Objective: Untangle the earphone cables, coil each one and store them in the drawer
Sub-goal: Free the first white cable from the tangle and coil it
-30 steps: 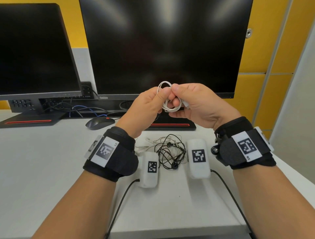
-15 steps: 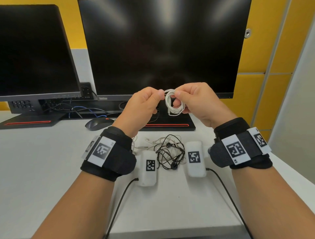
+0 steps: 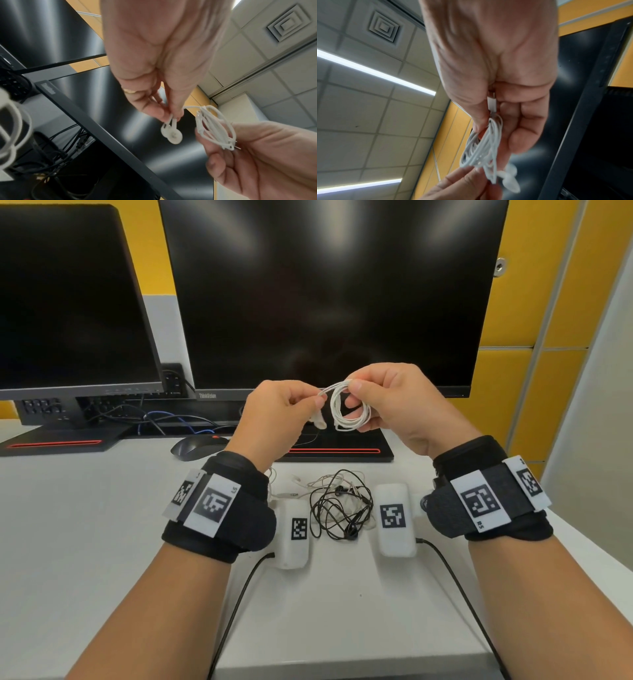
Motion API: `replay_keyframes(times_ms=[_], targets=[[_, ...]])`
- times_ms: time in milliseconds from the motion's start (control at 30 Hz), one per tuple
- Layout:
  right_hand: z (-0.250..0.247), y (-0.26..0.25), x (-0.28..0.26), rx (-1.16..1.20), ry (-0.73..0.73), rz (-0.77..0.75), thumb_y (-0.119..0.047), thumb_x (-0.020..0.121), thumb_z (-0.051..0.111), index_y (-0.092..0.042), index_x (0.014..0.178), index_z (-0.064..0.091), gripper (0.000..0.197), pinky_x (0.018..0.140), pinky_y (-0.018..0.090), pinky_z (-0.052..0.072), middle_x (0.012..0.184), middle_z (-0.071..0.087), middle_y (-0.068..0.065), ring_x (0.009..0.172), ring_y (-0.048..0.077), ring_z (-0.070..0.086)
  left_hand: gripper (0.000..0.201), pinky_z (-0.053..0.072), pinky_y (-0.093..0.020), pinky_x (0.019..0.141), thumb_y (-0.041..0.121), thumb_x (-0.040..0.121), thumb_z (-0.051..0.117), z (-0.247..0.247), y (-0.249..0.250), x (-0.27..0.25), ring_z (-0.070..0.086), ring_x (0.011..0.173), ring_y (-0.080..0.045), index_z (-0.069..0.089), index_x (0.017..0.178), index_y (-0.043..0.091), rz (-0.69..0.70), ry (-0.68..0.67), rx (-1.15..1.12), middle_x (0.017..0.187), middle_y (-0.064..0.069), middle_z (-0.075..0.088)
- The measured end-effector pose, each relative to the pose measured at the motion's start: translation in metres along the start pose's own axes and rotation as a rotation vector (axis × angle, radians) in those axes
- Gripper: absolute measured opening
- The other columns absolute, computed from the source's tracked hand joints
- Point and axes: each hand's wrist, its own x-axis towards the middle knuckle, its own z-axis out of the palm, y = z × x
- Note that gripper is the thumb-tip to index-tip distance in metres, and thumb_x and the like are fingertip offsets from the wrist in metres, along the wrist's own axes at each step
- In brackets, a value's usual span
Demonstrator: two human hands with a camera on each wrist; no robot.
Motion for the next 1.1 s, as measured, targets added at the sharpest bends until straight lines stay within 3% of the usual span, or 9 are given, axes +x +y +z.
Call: replay_keyframes(times_ms=[100, 267, 433, 567, 633, 700, 800, 1000, 1100], targets=[[0.0023, -0.0001, -0.0019, 0.004, -0.037, 0.022, -0.018, 0.098, 0.054, -0.022, 0.094, 0.068, 0.015, 0.064, 0.027, 0.059, 0.089, 0.070, 0.003, 0.077, 0.016, 0.071, 0.014, 0.058, -0.026, 0.077, 0.017, 0.095, 0.059, 0.0051, -0.0003, -0.0001, 0.067, 0.085, -0.019, 0.073, 0.097, 0.017, -0.048, 0.007, -0.144, 0.087, -0.007, 0.072], [0.0034, 0.0019, -0.0014, 0.033, 0.001, 0.049, -0.019, 0.097, 0.057, -0.021, 0.095, 0.069, 0.012, 0.063, 0.026, 0.058, 0.090, 0.073, 0.006, 0.080, 0.018, 0.071, 0.015, 0.057, -0.026, 0.081, 0.009, 0.095, 0.057, 0.0072, 0.0015, -0.0003, 0.068, 0.090, -0.018, 0.070, 0.102, 0.008, -0.179, -0.056, -0.504, 0.098, -0.013, 0.073], [0.0032, 0.0020, -0.0004, 0.088, 0.041, 0.023, -0.012, 0.096, 0.058, -0.013, 0.096, 0.071, 0.013, 0.070, 0.029, 0.060, 0.092, 0.073, 0.008, 0.084, 0.018, 0.072, 0.016, 0.054, -0.018, 0.069, 0.009, 0.095, 0.057, 0.0105, 0.0028, -0.0019, 0.068, 0.080, -0.009, 0.070, 0.102, 0.006, -0.229, -0.136, -0.582, 0.090, -0.006, 0.073], [0.0043, 0.0055, 0.0019, -0.003, 0.098, -0.008, -0.014, 0.095, 0.060, -0.013, 0.097, 0.072, 0.012, 0.074, 0.034, 0.061, 0.091, 0.073, 0.006, 0.085, 0.018, 0.071, 0.018, 0.054, -0.018, 0.069, 0.017, 0.096, 0.055, 0.0094, 0.0079, -0.0039, 0.069, 0.084, -0.013, 0.070, 0.097, 0.009, -0.269, -0.186, -0.667, 0.090, -0.006, 0.074], [0.0062, 0.0068, 0.0021, -0.056, 0.102, -0.029, -0.015, 0.095, 0.061, -0.014, 0.098, 0.072, 0.012, 0.075, 0.036, 0.061, 0.091, 0.072, 0.005, 0.085, 0.017, 0.071, 0.017, 0.054, -0.019, 0.071, 0.020, 0.093, 0.059, 0.0090, 0.0088, -0.0048, 0.070, 0.087, -0.014, 0.071, 0.097, 0.008, -0.253, -0.197, -0.642, 0.093, -0.007, 0.075], [0.0069, 0.0057, 0.0013, -0.040, 0.084, -0.023, -0.014, 0.095, 0.061, -0.016, 0.095, 0.072, 0.012, 0.073, 0.033, 0.061, 0.090, 0.072, 0.006, 0.084, 0.018, 0.072, 0.009, 0.055, -0.021, 0.074, 0.008, 0.089, 0.064, 0.0095, 0.0077, -0.0053, 0.071, 0.091, -0.017, 0.071, 0.095, 0.006, -0.237, -0.189, -0.589, 0.096, -0.009, 0.074], [0.0066, 0.0025, 0.0000, -0.015, 0.047, 0.008, -0.015, 0.095, 0.059, -0.022, 0.088, 0.071, 0.016, 0.069, 0.027, 0.058, 0.088, 0.073, 0.004, 0.084, 0.017, 0.070, 0.020, 0.057, -0.028, 0.080, -0.004, 0.084, 0.064, 0.0097, 0.0044, -0.0029, 0.070, 0.097, -0.024, 0.069, 0.100, 0.008, -0.265, -0.179, -0.532, 0.100, -0.012, 0.073], [0.0081, 0.0002, -0.0005, 0.024, 0.004, 0.066, -0.017, 0.097, 0.056, -0.024, 0.088, 0.070, 0.018, 0.066, 0.024, 0.045, 0.082, 0.071, -0.001, 0.076, 0.009, 0.063, 0.036, 0.054, -0.041, 0.088, 0.014, 0.081, 0.075, 0.0100, 0.0033, -0.0031, 0.068, 0.097, -0.029, 0.051, 0.107, 0.020, -0.186, -0.113, -0.377, 0.097, -0.009, 0.072], [0.0054, -0.0003, -0.0008, 0.065, 0.006, 0.083, -0.016, 0.098, 0.055, -0.021, 0.091, 0.069, 0.017, 0.068, 0.027, 0.045, 0.082, 0.071, 0.000, 0.074, 0.009, 0.062, 0.033, 0.055, -0.043, 0.082, 0.013, 0.080, 0.076, 0.0090, 0.0013, -0.0016, 0.060, 0.080, -0.028, 0.050, 0.096, 0.024, -0.093, 0.006, -0.312, 0.092, -0.005, 0.062]])
